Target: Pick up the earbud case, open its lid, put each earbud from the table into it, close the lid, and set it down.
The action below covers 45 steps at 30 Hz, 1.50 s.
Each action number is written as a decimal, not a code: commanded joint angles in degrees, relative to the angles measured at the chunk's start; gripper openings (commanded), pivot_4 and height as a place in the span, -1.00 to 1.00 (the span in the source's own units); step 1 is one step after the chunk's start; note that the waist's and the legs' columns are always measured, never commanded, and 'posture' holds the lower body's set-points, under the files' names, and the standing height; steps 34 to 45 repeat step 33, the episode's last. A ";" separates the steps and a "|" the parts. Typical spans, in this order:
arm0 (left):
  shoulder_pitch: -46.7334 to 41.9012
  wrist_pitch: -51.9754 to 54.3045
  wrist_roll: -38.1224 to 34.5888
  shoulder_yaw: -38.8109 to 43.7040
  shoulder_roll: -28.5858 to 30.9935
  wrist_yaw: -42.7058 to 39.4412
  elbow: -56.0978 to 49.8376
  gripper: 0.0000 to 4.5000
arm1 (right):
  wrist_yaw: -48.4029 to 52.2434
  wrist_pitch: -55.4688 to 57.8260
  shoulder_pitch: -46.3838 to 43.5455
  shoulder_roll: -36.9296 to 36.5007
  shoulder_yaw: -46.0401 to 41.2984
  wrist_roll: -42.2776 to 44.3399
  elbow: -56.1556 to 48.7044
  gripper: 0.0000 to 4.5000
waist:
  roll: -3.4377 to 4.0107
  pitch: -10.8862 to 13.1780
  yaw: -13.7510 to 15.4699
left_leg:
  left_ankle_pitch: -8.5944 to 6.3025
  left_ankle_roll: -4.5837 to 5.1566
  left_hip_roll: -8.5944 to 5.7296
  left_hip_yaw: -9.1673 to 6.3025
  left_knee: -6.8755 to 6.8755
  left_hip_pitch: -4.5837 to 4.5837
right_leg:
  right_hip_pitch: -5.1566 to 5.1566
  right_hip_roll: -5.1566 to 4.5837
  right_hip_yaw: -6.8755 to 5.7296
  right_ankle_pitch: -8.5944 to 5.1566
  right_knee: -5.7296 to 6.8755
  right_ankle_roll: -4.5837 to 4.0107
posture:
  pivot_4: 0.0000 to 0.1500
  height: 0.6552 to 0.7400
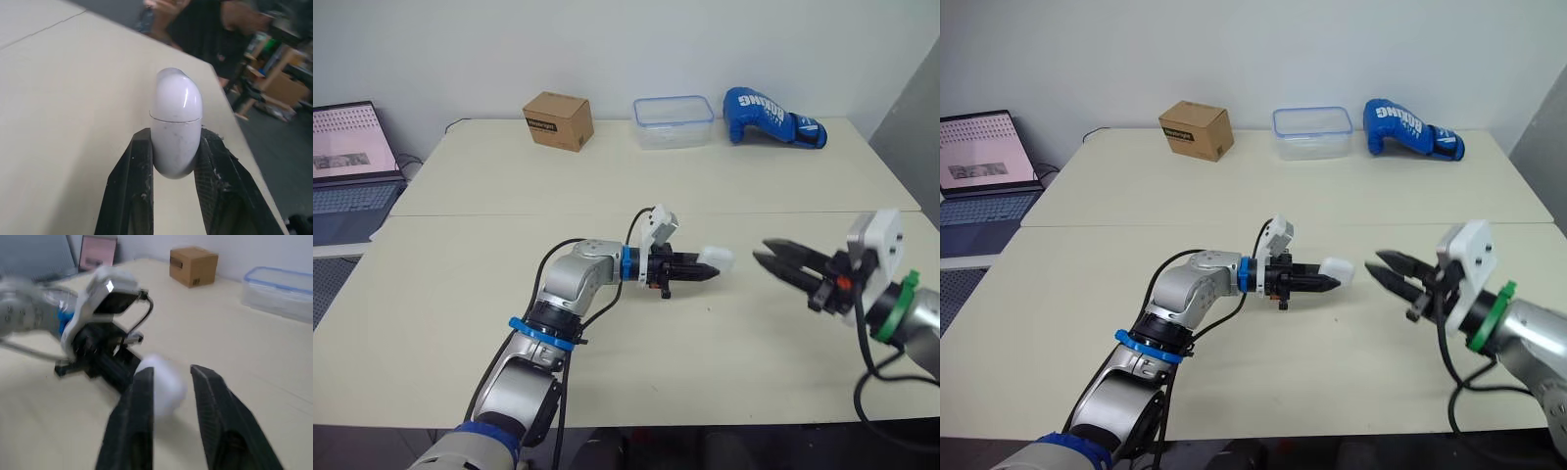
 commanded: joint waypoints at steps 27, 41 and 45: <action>-9.82 -45.15 13.22 4.81 20.00 3.86 20.83 0.98 | 5.23 -14.77 -3.28 1.76 -1.22 -11.34 15.63 1.00 | -0.16 0.12 1.40 | 0.01 -0.03 0.03 0.17 0.00 -0.06 | -0.15 -0.01 0.23 0.12 -0.11 -0.04 | 1.00 1.00; -12.77 -49.74 14.04 6.34 18.96 3.50 27.41 0.98 | 4.60 -11.30 -6.20 -1.08 -1.48 -12.04 15.74 1.00 | -0.12 0.08 1.33 | -0.01 0.00 0.01 0.17 -0.05 -0.04 | -0.09 -0.03 0.19 0.11 -0.18 -0.02 | 1.00 1.00; -12.77 -49.74 14.04 6.34 18.96 3.50 27.41 0.98 | 4.60 -11.30 -6.20 -1.08 -1.48 -12.04 15.74 1.00 | -0.12 0.08 1.33 | -0.01 0.00 0.01 0.17 -0.05 -0.04 | -0.09 -0.03 0.19 0.11 -0.18 -0.02 | 1.00 1.00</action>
